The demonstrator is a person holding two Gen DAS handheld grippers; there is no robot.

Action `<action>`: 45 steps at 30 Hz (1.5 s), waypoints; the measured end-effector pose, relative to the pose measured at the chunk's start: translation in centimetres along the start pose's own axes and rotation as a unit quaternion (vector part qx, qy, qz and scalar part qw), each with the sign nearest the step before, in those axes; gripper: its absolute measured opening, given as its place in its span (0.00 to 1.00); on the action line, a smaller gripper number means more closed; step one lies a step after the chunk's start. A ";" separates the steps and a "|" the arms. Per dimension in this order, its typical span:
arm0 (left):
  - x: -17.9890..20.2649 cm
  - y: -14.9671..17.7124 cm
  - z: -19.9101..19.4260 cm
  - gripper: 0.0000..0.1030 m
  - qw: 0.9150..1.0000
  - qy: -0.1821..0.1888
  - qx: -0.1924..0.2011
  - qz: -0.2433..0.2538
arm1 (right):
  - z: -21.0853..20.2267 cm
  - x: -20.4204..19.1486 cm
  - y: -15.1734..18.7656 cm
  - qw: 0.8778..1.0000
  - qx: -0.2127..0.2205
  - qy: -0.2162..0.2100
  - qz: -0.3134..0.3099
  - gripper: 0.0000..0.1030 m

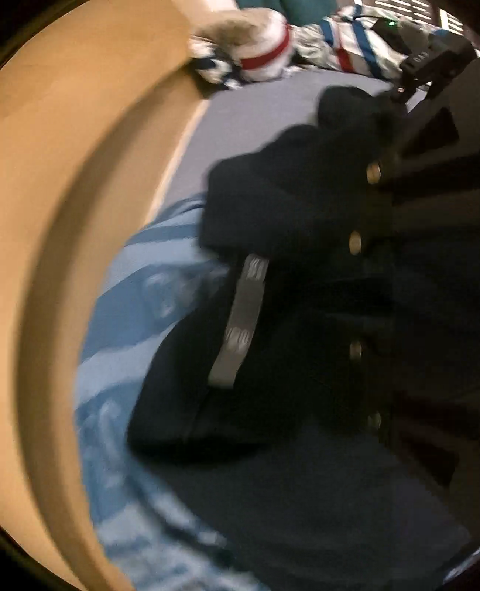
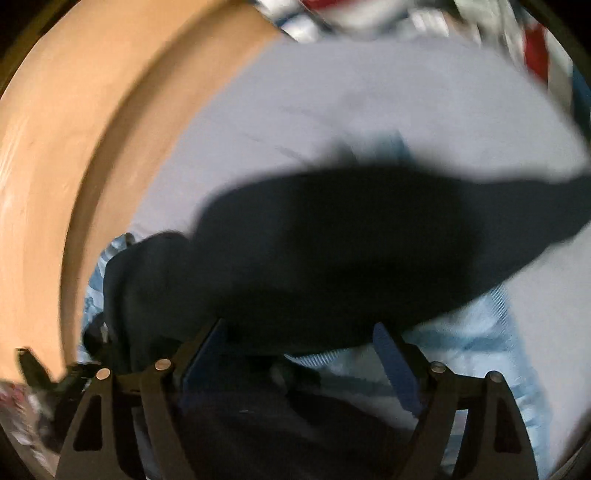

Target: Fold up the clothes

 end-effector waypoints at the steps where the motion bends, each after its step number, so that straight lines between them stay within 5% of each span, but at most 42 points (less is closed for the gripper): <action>1: 0.4 0.3 0.6 0.11 1.000 -0.006 -0.007 0.010 | 0.6 0.5 0.0 1.000 -0.005 -0.011 0.018 0.83; 2: 0.5 0.4 0.9 0.06 1.000 -0.010 -0.006 0.019 | 1.1 0.8 -0.2 0.999 0.000 -0.021 0.030 0.83; 3: 0.6 0.5 1.2 0.04 1.000 -0.011 -0.006 0.025 | 1.4 0.9 -0.8 0.999 0.013 -0.031 0.036 0.72; 4: 0.5 0.5 1.2 0.03 1.000 -0.008 -0.006 0.023 | 1.2 0.9 -1.7 0.998 0.037 -0.041 0.035 0.53; 5: 0.4 0.4 1.2 0.03 1.000 -0.004 -0.007 0.021 | 0.9 0.7 -2.7 0.997 0.059 -0.051 0.026 0.15; 11: -0.2 -0.1 2.0 0.02 0.999 -0.017 -0.002 0.031 | -3.4 -2.2 -10.5 0.981 0.176 -0.022 -0.077 0.13; 16: 0.2 0.1 2.0 0.02 1.000 -0.009 0.006 0.014 | -2.7 -1.6 -13.1 0.975 0.193 0.041 -0.104 0.07; 18: 0.4 0.4 0.6 0.03 0.999 0.024 -0.006 -0.024 | -2.7 -1.8 -11.7 0.982 0.173 -0.001 -0.073 0.25; 20: 0.7 0.8 -1.1 0.22 0.998 0.051 -0.019 -0.043 | -3.3 -2.0 -9.8 0.985 0.159 -0.038 -0.053 0.55; 22: 1.1 1.3 -2.6 0.49 0.995 0.076 -0.028 -0.052 | -4.3 -2.2 -7.7 0.986 0.148 -0.067 -0.041 0.57; 23: 1.4 1.7 -3.2 0.55 0.995 0.084 -0.032 -0.051 | -4.6 -2.0 -6.6 0.987 0.140 -0.069 -0.046 0.57; 29: 5.5 6.9 -0.5 0.54 0.989 0.082 -0.116 0.048 | -3.4 -0.4 1.5 0.995 0.035 -0.074 -0.053 0.57; 30: 5.6 7.3 0.5 0.47 0.989 0.070 -0.115 0.057 | -3.1 0.0 2.5 0.996 0.026 -0.072 -0.056 0.57; 31: 5.4 6.8 0.9 0.12 0.992 0.062 -0.098 0.057 | -2.8 0.4 3.7 0.996 0.018 -0.069 -0.061 0.57; 32: 5.4 6.5 0.9 0.05 0.993 0.063 -0.087 0.052 | -2.6 0.6 4.5 0.996 0.012 -0.066 -0.066 0.57; 38: 3.9 4.7 0.9 0.05 0.997 0.055 -0.048 0.026 | -2.2 -0.7 7.9 0.988 -0.007 -0.066 -0.139 0.62; 40: 3.8 4.5 1.3 0.05 0.997 0.051 -0.048 0.020 | -1.6 -0.7 9.0 0.982 -0.011 -0.052 -0.182 0.58; 42: 3.3 5.0 0.7 0.05 0.998 0.047 -0.047 0.017 | -0.7 -0.3 9.0 0.975 -0.013 -0.014 -0.221 0.09; 45: 2.6 5.5 -0.2 0.05 0.998 0.041 -0.041 0.014 | -1.1 0.0 7.3 0.974 -0.004 0.005 -0.225 0.07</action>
Point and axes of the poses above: each gripper's, at about its wrist camera, not at the fingertips, and z roughly the way its jaws point, x to its right, y to its underside, the point moved 9 cm from there along z, roughly the way its jaws point, and after that the axes turned 15 degrees about x, right-handed, at the moved point
